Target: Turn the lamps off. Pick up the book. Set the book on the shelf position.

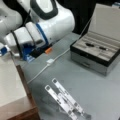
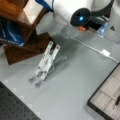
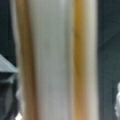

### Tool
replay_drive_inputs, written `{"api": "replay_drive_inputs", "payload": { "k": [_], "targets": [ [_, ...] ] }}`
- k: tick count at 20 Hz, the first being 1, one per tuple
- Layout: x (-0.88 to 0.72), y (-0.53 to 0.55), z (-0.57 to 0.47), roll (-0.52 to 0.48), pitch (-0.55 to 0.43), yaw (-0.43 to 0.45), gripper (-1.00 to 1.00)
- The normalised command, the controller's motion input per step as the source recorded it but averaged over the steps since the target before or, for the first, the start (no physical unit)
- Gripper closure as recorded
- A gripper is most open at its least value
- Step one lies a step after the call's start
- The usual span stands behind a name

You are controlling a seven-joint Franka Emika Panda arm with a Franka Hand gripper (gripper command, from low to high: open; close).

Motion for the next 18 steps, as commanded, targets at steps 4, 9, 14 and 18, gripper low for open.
{"api": "replay_drive_inputs", "payload": {
  "k": [4,9,14,18],
  "targets": [
    [0.36,0.23,-0.05,0.100,-0.076,-0.402,-1.00],
    [0.33,0.25,-0.03,0.087,-0.059,-0.449,-1.00],
    [0.38,0.44,-0.03,0.076,-0.041,-0.497,-1.00],
    [0.42,0.67,-0.05,0.047,-0.001,-0.442,-1.00]
  ]
}}
